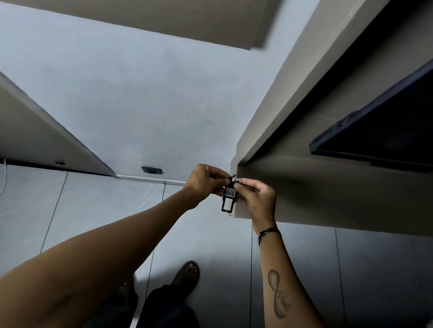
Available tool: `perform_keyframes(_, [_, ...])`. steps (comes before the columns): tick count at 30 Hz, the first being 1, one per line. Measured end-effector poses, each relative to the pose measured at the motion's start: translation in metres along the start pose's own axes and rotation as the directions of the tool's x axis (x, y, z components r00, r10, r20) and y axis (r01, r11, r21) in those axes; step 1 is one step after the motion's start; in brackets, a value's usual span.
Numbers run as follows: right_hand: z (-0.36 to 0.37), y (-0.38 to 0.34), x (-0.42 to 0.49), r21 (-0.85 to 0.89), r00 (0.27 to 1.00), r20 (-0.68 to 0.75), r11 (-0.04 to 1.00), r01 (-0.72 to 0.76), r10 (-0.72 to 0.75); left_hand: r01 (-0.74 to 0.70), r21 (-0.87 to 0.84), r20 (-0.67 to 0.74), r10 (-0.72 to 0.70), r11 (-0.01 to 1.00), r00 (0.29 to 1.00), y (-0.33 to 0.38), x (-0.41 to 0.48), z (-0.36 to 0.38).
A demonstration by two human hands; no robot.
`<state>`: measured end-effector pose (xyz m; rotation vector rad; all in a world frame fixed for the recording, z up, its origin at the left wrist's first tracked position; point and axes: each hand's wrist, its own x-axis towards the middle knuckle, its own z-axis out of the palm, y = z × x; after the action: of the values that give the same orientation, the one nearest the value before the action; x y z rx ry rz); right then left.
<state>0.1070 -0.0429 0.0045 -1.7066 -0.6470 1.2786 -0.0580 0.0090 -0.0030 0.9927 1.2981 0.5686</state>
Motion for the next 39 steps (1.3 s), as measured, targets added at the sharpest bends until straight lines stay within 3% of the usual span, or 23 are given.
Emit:
perform_keyframes(16, [0.163, -0.104, -0.094, -0.159, 0.93, 0.303, 0.951, 0.265, -0.209, -0.116, -0.059, -0.138, 0.107, 0.991, 0.985, 0.061, -0.119, -0.194])
perform_keyframes(20, [0.194, -0.146, -0.119, -0.161, 0.897, 0.364, 0.931, 0.328, -0.253, -0.234, -0.09, -0.165, 0.218, 0.968, 0.962, 0.093, -0.147, -0.231])
perform_keyframes(29, [0.231, -0.235, -0.176, -0.019, 0.797, 0.474, 0.9, 0.435, -0.375, -0.424, -0.062, -0.133, 0.413, 0.904, 0.901, 0.173, -0.198, -0.29])
perform_keyframes(39, [0.244, -0.34, -0.203, 0.202, 0.734, 0.511, 0.892, 0.404, -0.447, -0.616, -0.028, -0.108, 0.61, 0.787, 0.785, 0.283, -0.234, -0.315])
